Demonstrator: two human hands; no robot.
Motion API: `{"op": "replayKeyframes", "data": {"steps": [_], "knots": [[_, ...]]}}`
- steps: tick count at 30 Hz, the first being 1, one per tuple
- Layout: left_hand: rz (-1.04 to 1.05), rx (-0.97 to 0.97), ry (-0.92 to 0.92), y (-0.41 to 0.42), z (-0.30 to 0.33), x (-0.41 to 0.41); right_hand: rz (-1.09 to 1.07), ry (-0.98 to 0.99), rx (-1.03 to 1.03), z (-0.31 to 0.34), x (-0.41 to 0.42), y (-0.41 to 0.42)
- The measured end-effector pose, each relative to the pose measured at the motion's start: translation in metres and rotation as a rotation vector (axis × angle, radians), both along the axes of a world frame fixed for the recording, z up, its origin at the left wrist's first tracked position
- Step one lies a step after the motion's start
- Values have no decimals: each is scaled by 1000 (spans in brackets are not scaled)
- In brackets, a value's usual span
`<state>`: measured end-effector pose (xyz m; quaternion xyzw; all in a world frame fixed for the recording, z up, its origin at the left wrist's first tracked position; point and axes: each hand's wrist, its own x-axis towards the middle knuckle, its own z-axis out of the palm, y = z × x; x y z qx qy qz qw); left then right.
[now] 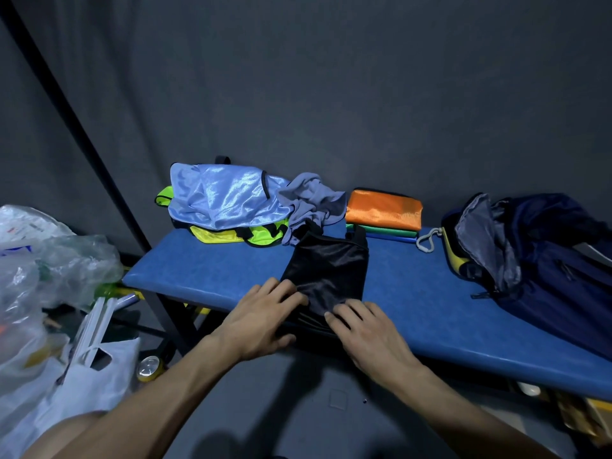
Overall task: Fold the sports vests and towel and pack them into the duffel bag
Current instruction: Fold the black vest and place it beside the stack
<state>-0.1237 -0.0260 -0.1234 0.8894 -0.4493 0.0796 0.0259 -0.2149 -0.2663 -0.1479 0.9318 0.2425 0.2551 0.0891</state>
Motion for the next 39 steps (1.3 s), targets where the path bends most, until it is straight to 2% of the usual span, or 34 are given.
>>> {"op": "replayKeyframes", "data": {"steps": [2, 7, 11, 15, 19, 22, 25, 27, 29, 31, 33, 36, 39], "knots": [[35, -21, -50, -3, -5, 1, -2, 49, 87, 4, 5, -2], [86, -183, -65, -11, -3, 4, -70, 193, 733, 38, 9, -3], [105, -519, 47, -21, 21, -4, -87, 255, 1134, 87, 6, -19], [24, -870, 145, -37, 73, -12, 41, 167, 1404, 127, 7, -34], [-66, -955, 241, -59, 135, -15, 137, 36, 1635, 164, 9, -50], [-58, -983, 472, -80, 149, -5, 43, 7, 1714, 163, 12, -61], [38, -1109, 882, -107, 129, 11, -138, 58, 1725, 142, 18, -66], [194, -1145, 1075, -126, 107, 29, -296, 156, 1728, 128, 24, -71], [380, -1145, 1183, -140, 84, 47, -460, 377, 1731, 114, 27, -78], [518, -1135, 1219, -152, 61, 63, -547, 673, 1699, 96, 28, -86], [593, -1096, 1208, -162, 42, 77, -568, 806, 1660, 75, 30, -91], [623, -1077, 1141, -174, 30, 94, -553, 670, 1614, 59, 40, -102], [634, -930, 912, -177, 32, 101, -511, 594, 1478, 52, 47, -110]]}}
